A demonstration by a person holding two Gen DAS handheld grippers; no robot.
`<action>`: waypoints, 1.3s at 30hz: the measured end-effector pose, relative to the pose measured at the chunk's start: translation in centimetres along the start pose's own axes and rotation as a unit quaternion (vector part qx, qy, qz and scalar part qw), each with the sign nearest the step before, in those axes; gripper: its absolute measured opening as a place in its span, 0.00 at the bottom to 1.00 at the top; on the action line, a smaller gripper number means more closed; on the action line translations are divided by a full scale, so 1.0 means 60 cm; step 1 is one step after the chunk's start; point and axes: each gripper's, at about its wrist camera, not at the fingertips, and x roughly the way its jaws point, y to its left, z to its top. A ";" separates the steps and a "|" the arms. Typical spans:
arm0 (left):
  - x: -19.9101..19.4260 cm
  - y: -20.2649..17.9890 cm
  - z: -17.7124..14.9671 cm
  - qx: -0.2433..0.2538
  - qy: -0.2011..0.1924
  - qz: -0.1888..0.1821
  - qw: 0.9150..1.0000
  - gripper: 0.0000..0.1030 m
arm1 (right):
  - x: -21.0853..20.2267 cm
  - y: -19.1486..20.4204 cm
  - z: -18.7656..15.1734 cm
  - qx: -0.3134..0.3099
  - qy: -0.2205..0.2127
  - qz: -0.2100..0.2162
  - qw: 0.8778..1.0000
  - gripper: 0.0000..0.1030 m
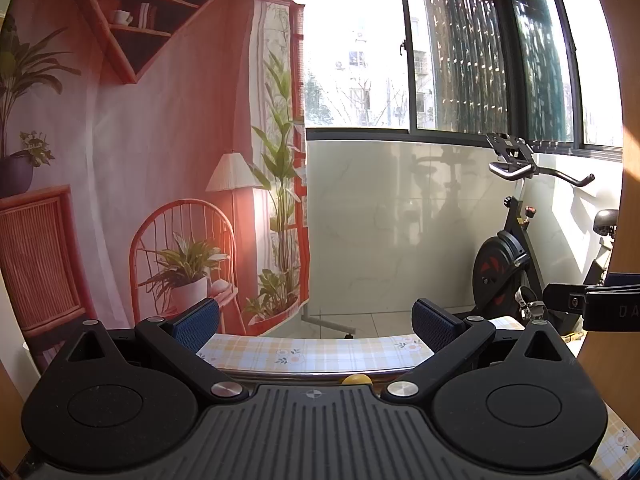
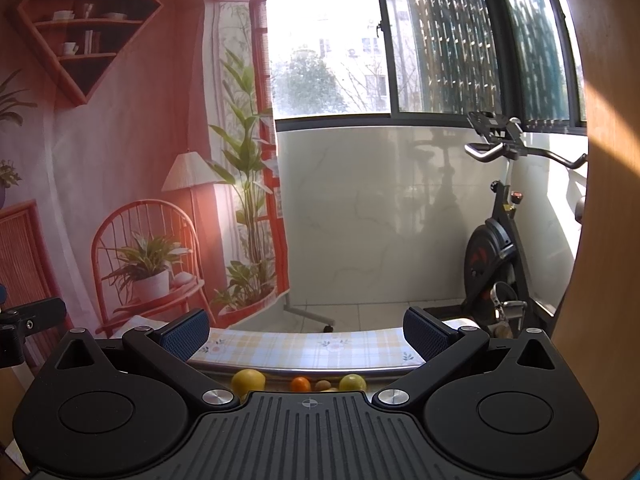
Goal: Organize fruits
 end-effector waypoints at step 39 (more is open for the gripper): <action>0.231 0.071 -0.102 -0.080 0.132 -0.002 0.988 0.94 | 0.228 -0.148 -0.132 0.084 0.092 0.013 0.992 1.00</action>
